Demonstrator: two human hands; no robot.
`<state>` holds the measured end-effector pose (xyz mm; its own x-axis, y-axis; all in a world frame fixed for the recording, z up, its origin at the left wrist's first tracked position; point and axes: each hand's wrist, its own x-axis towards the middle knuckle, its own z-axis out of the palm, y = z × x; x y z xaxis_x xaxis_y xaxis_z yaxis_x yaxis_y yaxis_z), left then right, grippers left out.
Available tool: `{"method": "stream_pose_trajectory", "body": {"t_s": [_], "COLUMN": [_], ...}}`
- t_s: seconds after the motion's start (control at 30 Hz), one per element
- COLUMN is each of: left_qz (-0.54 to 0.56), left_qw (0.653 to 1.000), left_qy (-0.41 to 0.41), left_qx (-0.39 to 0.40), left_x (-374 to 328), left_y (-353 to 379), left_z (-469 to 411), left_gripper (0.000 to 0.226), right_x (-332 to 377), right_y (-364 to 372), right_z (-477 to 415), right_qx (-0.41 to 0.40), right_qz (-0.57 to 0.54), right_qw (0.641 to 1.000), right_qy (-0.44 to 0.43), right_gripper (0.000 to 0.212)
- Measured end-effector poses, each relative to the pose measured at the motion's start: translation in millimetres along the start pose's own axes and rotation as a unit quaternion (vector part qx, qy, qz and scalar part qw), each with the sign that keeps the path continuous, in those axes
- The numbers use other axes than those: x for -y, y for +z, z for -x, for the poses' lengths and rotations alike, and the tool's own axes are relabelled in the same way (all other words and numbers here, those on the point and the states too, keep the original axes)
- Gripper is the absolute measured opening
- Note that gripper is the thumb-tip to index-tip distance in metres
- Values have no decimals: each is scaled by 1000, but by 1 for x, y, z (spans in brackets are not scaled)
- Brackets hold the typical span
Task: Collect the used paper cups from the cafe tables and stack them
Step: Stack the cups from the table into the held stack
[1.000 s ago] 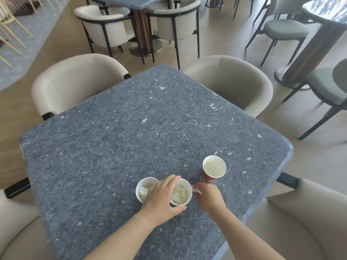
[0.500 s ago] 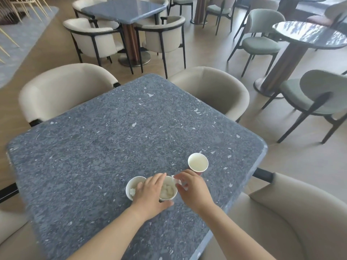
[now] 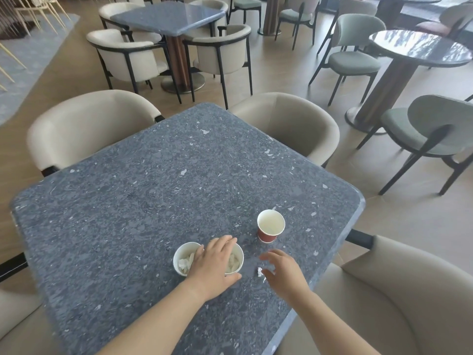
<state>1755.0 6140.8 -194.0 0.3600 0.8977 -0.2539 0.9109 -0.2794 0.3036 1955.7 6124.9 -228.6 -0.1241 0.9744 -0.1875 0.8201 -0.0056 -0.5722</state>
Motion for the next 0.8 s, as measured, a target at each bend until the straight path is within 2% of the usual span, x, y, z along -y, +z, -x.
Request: {"method": "stream_pose_trajectory", "body": {"t_s": [0.53,0.63,0.8], "left_qz": [32,37,26], "left_qw": [999,999,1000], "left_qy": [15,15,11], "left_qx": [-5,-6,-7], "left_x": [5,5,5], "left_y": [8,9,9], "left_z": [-12,-12,-10], "left_gripper": [75,74,79], "right_x": [-13,-7,35], "right_y": [38,31,1], "right_z": [-17,-17,-24], "right_qx": [88,56,-75], "right_qz": [25,-1,-87], "right_qw": [996,998,992], "right_qy": [7,14,-48], "right_gripper": [31,29,18]}}
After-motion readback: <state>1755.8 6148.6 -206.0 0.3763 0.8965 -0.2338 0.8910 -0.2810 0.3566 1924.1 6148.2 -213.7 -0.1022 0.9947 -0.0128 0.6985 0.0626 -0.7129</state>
